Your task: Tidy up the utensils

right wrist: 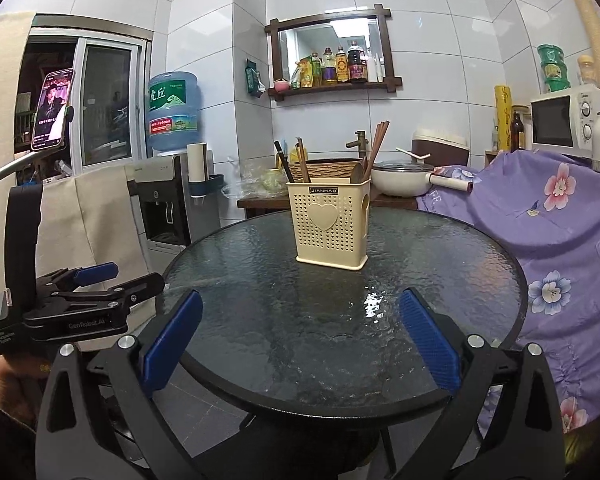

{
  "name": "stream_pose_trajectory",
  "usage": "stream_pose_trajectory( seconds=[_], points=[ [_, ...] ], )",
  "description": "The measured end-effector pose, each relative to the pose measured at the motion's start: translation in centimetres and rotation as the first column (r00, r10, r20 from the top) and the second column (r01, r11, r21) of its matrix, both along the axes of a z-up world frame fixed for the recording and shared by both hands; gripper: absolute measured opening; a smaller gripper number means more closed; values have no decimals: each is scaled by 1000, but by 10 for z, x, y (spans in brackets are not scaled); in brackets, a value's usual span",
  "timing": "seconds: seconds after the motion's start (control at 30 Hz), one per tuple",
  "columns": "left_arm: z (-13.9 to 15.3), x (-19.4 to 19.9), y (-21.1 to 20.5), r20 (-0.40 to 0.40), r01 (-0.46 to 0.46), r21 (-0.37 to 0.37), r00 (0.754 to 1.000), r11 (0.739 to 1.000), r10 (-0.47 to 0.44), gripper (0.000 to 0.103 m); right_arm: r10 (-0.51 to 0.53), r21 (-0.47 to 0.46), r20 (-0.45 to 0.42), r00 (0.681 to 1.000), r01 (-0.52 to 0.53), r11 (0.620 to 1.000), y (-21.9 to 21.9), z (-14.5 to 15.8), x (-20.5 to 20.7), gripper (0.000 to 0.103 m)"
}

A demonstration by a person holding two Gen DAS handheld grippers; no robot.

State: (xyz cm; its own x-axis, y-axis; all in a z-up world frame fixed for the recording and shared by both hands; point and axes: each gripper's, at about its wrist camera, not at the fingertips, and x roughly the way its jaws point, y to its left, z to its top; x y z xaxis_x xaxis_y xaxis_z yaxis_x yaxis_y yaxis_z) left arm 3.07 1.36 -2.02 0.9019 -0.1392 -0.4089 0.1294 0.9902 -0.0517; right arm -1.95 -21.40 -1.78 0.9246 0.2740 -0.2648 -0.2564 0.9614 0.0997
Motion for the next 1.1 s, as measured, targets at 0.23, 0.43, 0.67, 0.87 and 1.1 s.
stream_pose_trajectory(
  seconds=[0.23,0.43,0.67,0.87,1.1],
  points=[
    [-1,-5,1,6,-5,3,1000,1000,5,97,1,1,-4,1000,-1,1000,1,0,0,97],
    [0,-7,1,7,-1,7,1000,1000,1,97,6,6,-9,1000,-6,1000,1,1,1,97],
    [0,-8,1,9,0,6,1000,1000,0,97,8,5,-11,1000,-8,1000,2,1,2,97],
    [0,-9,0,10,-1,12,1000,1000,1,97,17,11,-15,1000,-17,1000,3,-1,3,97],
    [-1,-11,-1,5,-1,13,1000,1000,1,97,22,6,-15,1000,-22,1000,5,-2,3,97]
  ],
)
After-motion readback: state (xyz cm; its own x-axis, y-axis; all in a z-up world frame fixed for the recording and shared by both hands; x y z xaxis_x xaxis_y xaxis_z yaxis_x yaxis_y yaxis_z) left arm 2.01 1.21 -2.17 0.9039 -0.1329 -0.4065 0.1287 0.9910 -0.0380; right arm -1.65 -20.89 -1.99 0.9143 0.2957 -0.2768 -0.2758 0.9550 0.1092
